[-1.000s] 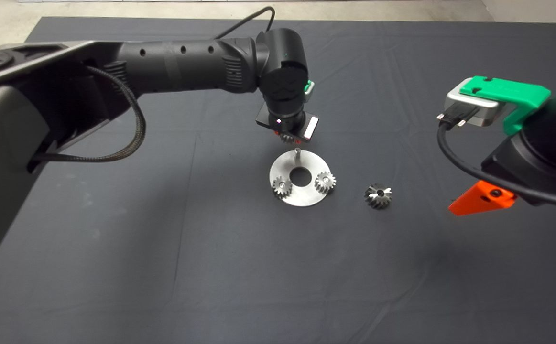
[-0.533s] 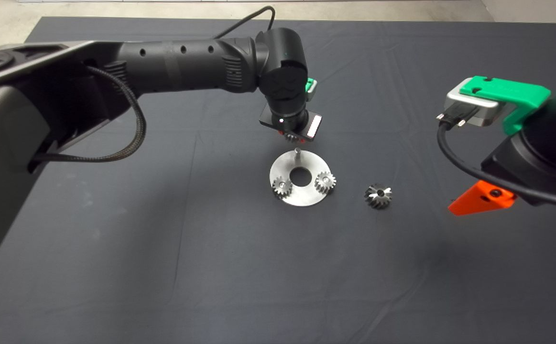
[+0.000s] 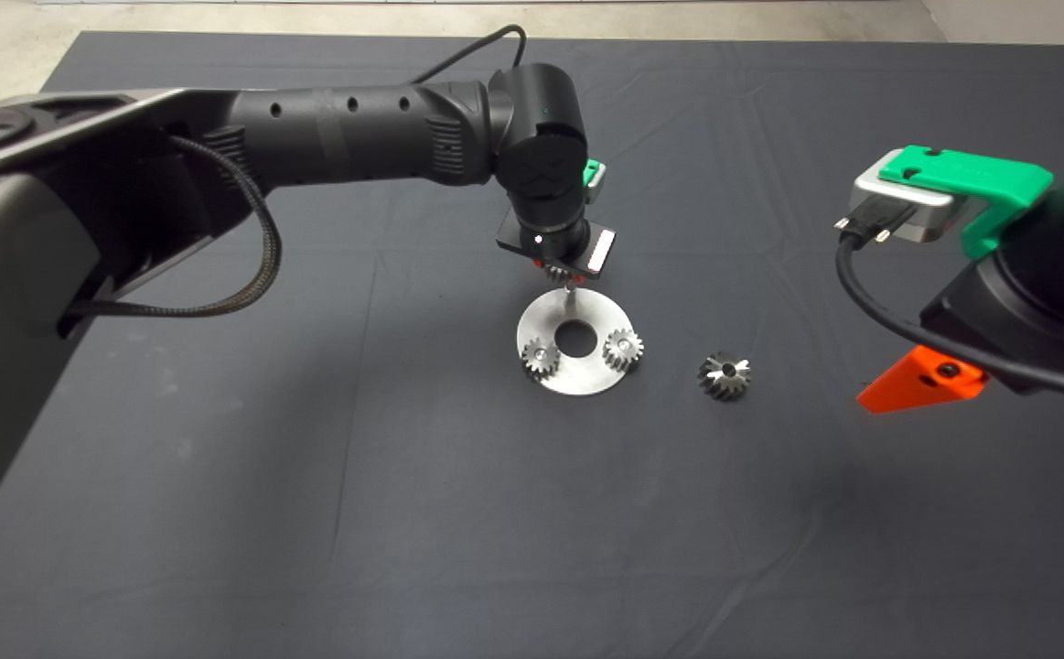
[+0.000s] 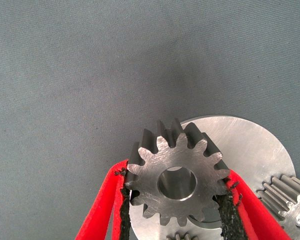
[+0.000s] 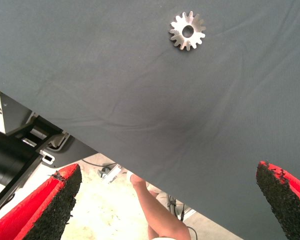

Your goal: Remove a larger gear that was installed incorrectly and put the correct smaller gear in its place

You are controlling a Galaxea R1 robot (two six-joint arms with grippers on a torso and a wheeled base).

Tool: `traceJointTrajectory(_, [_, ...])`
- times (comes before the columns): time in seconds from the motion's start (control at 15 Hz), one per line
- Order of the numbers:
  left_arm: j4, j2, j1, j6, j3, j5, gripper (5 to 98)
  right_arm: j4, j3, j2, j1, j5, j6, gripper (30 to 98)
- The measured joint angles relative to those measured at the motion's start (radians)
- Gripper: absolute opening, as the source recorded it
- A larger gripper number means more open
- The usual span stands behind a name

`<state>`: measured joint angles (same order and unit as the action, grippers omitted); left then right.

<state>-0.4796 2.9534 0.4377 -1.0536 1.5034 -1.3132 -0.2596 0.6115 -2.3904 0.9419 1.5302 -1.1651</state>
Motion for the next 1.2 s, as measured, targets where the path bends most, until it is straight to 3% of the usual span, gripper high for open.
traceJointTrajectory(1.2, [0.002, 0.000, -0.017, 0.000, 0.000, 0.013, 35.2, 0.000, 0.000, 0.000, 0.000, 0.000, 0.000, 92.3])
